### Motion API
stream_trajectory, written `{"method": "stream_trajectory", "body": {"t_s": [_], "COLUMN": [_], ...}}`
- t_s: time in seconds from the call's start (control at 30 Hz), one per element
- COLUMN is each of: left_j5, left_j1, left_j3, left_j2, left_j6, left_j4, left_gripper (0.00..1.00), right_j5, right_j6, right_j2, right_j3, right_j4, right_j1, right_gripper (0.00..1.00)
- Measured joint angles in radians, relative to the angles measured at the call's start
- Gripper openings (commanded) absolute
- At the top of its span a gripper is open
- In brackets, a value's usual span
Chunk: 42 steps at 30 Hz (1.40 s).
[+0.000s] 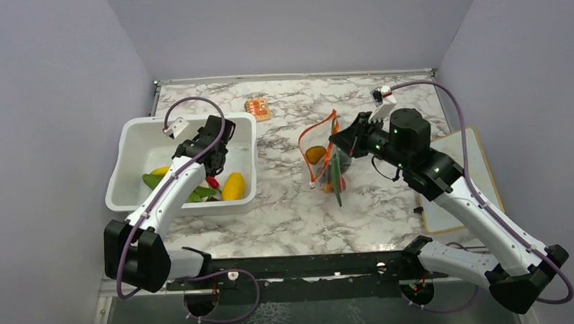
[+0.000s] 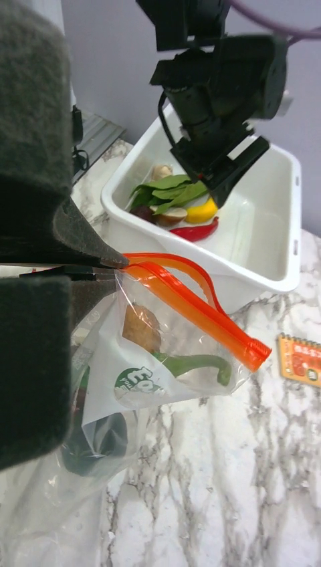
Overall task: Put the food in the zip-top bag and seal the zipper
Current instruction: Pick up the fake vegetable from the bin.
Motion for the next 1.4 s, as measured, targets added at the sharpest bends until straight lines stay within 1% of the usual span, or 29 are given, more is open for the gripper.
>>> {"method": "stream_trajectory", "body": {"t_s": [0.07,0.1,0.2,0.37,0.47,0.6,0.73,0.8,0.87,1.1,1.17,1.23,1.4], "left_j5": [-0.009,-0.014,-0.026,-0.027,-0.025,-0.019,0.016,0.033,0.048,0.086,0.092,0.096,0.104], "left_j1": [0.023,0.037,0.120,0.224,0.257,0.277,0.293,0.295,0.298,0.300,0.300,0.300,0.300], "left_j3": [0.000,0.000,-0.010,-0.082,-0.100,-0.100,-0.113,-0.119,-0.119,-0.116,-0.116,-0.117,-0.129], "left_j2": [0.001,0.001,0.001,0.000,0.003,0.024,0.068,0.083,0.098,0.151,0.151,0.151,0.151], "left_j6": [-0.035,-0.047,-0.090,-0.145,-0.153,-0.149,-0.132,-0.114,-0.083,-0.018,-0.014,-0.013,-0.007], "left_j4": [-0.045,-0.059,-0.097,-0.129,-0.146,-0.140,-0.095,-0.073,-0.037,0.040,0.046,0.051,0.056], "left_gripper": [0.70,0.67,0.62,0.56,0.52,0.43,0.42,0.45,0.45,0.43,0.39,0.32,0.07], "right_j5": [0.008,0.011,0.018,0.020,0.023,0.025,0.025,0.025,0.025,0.025,0.025,0.025,0.025], "right_j6": [-0.014,-0.021,-0.044,-0.079,-0.097,-0.114,-0.123,-0.128,-0.131,-0.143,-0.148,-0.149,-0.150], "right_j2": [0.004,0.006,0.016,0.029,0.048,0.075,0.080,0.081,0.085,0.108,0.113,0.116,0.117], "right_j3": [0.051,0.077,0.139,0.168,0.180,0.198,0.199,0.199,0.202,0.204,0.204,0.204,0.208], "right_j4": [-0.029,-0.047,-0.090,-0.137,-0.154,-0.166,-0.170,-0.171,-0.171,-0.171,-0.171,-0.171,-0.178], "right_j1": [0.000,0.000,0.000,0.000,0.000,0.000,0.000,0.000,0.000,0.000,0.000,0.000,0.000], "right_gripper": [0.01,0.01,0.01,0.01,0.01,0.01,0.01,0.01,0.01,0.01,0.01,0.01,0.01]}}
